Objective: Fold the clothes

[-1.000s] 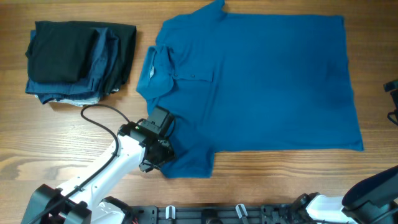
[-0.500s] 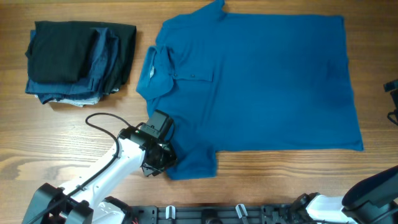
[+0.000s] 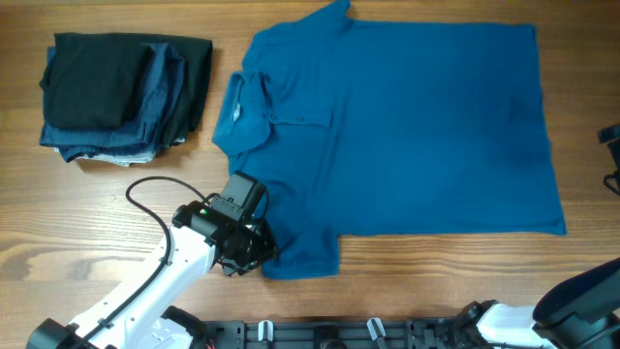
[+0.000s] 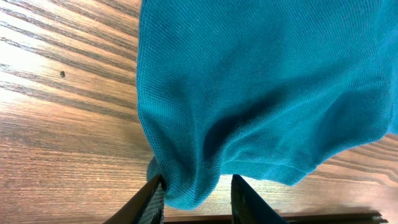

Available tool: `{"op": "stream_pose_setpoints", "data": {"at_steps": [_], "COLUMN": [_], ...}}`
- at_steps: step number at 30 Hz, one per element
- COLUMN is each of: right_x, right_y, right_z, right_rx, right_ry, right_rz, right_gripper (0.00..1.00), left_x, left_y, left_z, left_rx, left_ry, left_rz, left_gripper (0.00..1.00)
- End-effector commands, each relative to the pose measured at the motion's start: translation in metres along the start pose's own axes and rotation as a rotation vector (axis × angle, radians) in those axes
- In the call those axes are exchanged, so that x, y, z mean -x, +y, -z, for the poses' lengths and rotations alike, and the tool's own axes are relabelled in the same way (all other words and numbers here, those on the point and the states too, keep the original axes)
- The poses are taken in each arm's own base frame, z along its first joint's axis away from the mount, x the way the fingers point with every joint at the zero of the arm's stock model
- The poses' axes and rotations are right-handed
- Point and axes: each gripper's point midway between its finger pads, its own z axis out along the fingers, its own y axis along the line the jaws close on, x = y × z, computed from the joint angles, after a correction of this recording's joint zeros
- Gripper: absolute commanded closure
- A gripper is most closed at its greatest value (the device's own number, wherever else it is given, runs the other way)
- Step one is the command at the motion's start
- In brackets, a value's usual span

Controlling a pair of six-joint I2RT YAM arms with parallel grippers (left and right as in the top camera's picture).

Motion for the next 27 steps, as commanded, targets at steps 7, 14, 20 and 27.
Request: {"op": "stream_pose_setpoints", "data": {"at_steps": [7, 14, 20, 27], "right_x": [0.003, 0.003, 0.003, 0.003], "right_y": [-0.003, -0.003, -0.003, -0.003], "right_z": [-0.001, -0.001, -0.001, -0.001], "right_rx": [-0.01, -0.011, -0.01, -0.011], "right_ry": [-0.008, -0.008, -0.008, -0.008], "right_rz": [-0.011, -0.011, -0.011, -0.011], "right_gripper": [0.0, 0.0, 0.0, 0.0], "left_x": [0.012, 0.013, 0.013, 0.002], "left_y": [0.006, 0.009, 0.013, 0.005], "left_z": [0.007, 0.004, -0.003, -0.008], "left_rx": [0.043, 0.062, 0.089, 0.051], "left_ry": [-0.071, -0.072, -0.051, 0.028], "left_rz": [-0.004, 0.001, 0.017, 0.023], "left_gripper": [0.53, 0.48, 0.64, 0.84]}}
